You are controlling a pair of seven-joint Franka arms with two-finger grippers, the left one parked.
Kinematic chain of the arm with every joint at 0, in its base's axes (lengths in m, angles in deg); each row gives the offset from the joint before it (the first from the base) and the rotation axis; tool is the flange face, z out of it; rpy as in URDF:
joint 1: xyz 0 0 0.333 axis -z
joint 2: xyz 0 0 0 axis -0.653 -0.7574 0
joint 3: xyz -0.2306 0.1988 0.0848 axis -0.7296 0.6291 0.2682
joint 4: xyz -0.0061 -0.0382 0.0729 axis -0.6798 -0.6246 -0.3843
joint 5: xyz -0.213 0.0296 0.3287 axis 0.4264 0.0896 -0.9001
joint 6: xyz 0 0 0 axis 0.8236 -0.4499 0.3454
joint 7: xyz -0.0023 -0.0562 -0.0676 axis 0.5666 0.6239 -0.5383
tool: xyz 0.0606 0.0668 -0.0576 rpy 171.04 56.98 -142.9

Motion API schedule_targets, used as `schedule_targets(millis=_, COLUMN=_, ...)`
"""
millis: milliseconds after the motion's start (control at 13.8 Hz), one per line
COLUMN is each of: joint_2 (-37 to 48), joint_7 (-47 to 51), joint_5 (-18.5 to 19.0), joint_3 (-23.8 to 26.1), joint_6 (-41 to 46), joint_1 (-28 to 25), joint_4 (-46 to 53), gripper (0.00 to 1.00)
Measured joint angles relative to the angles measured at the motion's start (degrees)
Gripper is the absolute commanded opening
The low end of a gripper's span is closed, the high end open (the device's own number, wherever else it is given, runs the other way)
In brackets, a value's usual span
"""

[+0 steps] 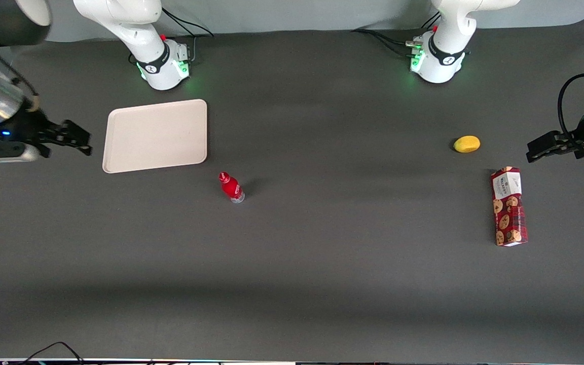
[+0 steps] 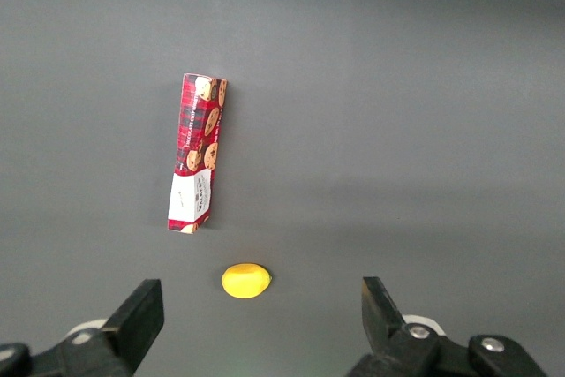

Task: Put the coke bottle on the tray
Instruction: 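Move the open right gripper down over the red Coca-Cola bottle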

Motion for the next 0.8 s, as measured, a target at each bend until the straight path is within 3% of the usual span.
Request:
schedule_targets(millis=291, joint_2=-9.6, joint_7=15.9, joint_5=0.5, joint_3=12.0, joint_6=-7.4, joint_1=-1.2, joint_4=2.9, gripper=1.0)
schedule_targets(millis=582, joint_2=-20.6, joint_7=25.7, joint_5=8.5, joint_3=17.2, joint_6=-14.2, joint_1=-3.1, joint_4=3.2, gripper=1.0)
schedule_targets(millis=800, joint_2=-25.4, joint_7=29.8, joint_5=11.8, joint_3=19.8, joint_6=-18.4, joint_1=-3.8, joint_4=0.7, gripper=1.0)
